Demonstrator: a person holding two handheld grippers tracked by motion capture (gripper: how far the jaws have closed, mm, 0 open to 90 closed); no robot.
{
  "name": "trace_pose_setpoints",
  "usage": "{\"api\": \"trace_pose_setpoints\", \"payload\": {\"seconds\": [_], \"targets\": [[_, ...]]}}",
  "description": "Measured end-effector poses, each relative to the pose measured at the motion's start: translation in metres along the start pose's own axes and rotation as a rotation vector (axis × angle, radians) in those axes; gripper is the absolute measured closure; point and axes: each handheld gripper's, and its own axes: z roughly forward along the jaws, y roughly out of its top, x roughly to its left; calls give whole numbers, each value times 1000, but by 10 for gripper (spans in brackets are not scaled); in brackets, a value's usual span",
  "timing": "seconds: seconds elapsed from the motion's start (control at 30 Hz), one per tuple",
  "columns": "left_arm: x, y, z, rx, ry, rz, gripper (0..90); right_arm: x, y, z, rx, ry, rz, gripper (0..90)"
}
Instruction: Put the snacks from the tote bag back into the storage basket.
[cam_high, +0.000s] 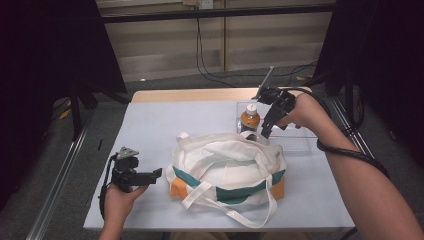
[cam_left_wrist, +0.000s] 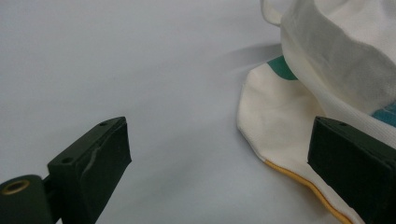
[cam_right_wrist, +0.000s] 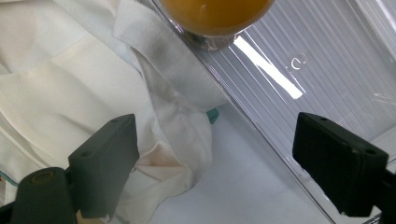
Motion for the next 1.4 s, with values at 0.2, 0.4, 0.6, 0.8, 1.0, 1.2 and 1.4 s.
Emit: {"api": "trace_pose_setpoints", "payload": {"seconds": [0.2, 0.4, 0.6, 0.8, 1.0, 1.2, 1.4], "targets": [[0, 0, 0, 0, 1, 1, 58, 1, -5, -1, -8, 1, -1, 138], [0, 0, 0, -1, 3, 4, 57, 1, -11, -2, -13, 4, -5, 137], [0, 0, 0, 3, 6, 7, 57, 1, -17, 0, -5, -3, -8, 137], [0, 0, -1, 7, 3, 14, 57, 0, -24, 0, -13, 6, -3, 137], [-1, 0, 0, 8, -3, 13, 56, -3, -31, 1, -12, 5, 1, 138], [0, 0, 0, 17, -2, 18, 57, -1, -35, 1, -4, -13, -19, 137], [-1, 0, 0, 10, 3, 13, 57, 3, -40, 2, -10, -2, -26, 137]]}}
